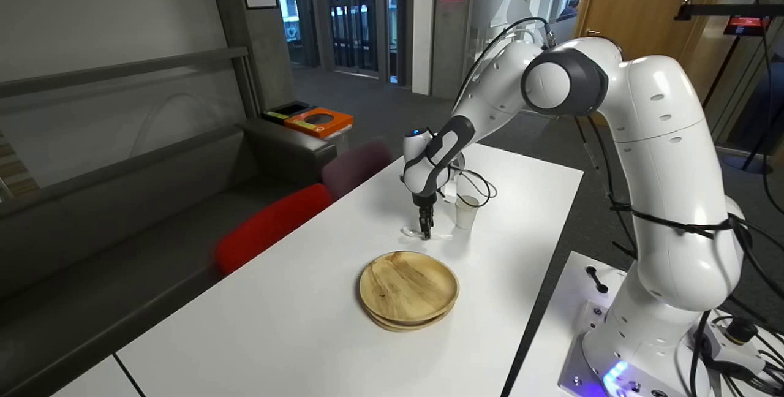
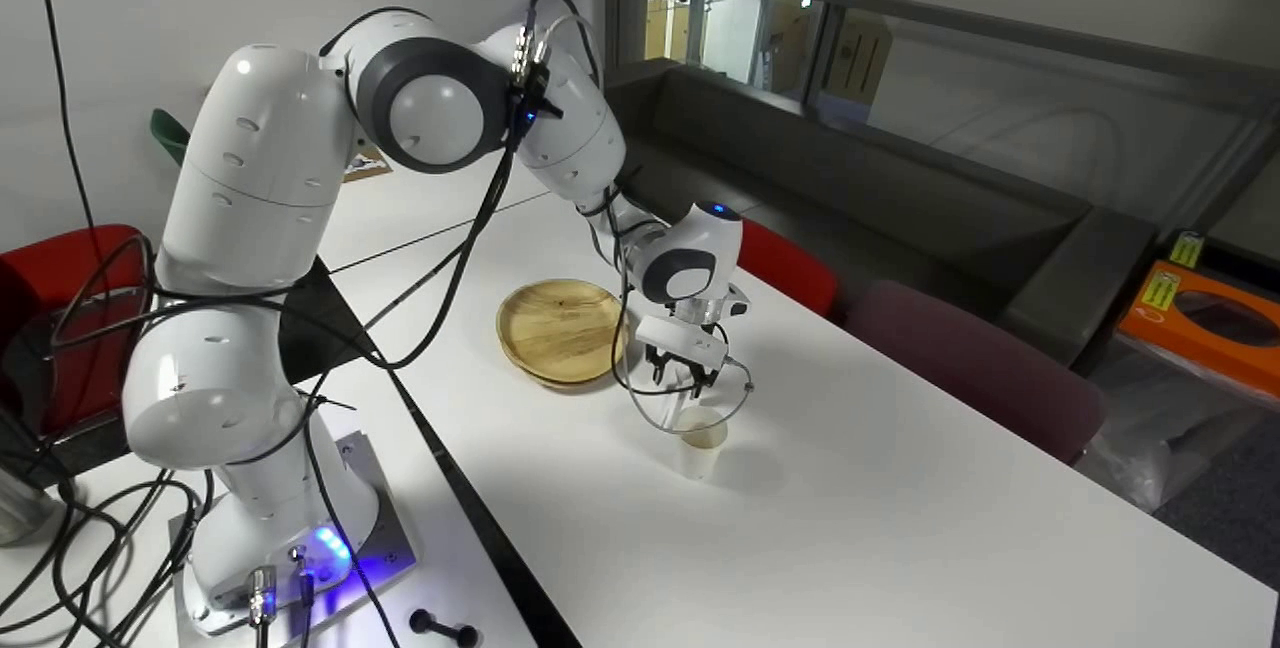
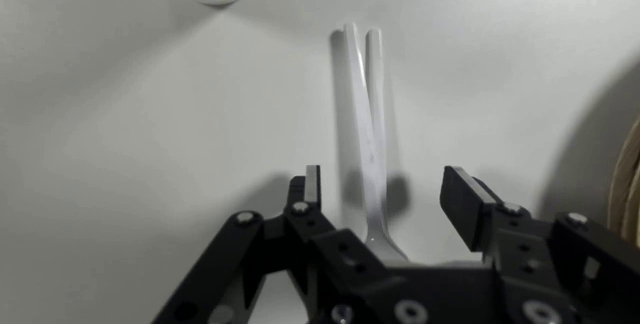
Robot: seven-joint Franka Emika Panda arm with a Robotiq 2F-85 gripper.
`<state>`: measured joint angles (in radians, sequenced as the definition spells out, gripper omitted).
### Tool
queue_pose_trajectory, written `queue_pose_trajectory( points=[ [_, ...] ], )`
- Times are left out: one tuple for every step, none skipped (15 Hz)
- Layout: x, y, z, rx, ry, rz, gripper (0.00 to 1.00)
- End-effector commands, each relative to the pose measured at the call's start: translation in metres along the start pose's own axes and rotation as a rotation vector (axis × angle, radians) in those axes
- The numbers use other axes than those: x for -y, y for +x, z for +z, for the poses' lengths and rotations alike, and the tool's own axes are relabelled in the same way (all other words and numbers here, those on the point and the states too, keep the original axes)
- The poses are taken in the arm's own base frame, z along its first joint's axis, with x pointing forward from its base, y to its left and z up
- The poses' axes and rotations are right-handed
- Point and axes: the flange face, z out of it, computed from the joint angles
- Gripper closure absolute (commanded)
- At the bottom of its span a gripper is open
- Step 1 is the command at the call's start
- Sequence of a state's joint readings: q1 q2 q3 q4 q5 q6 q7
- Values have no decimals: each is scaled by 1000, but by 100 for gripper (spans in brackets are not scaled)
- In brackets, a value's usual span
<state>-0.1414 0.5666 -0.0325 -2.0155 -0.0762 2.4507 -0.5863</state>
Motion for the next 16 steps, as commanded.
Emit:
queue_pose_trajectory(
  points=[
    [-4, 3, -6, -4, -13, 17, 0],
    [-3, 3, -6, -4, -12, 18, 1],
    [-3, 4, -5, -3, -11, 17, 2],
    [-3, 4, -4, -1, -10, 18, 5],
    [-4, 4, -3, 0, -11, 20, 5],
    [-5, 4, -3, 2, -11, 23, 6],
    [-7, 5, -1, 5, -13, 28, 7],
    [-7, 5, 0, 7, -13, 33, 8],
    [-8, 5, 1, 10, -13, 39, 8],
    [-8, 5, 3, 11, -12, 44, 7],
    [-9, 5, 4, 13, -12, 50, 6],
    [-9, 5, 5, 14, -11, 53, 4],
    [-10, 6, 7, 16, -11, 57, 2],
    [-10, 7, 10, 18, -9, 61, 3],
    [-10, 8, 11, 21, -7, 63, 1],
    [-11, 9, 13, 21, -6, 64, 5]
  ],
)
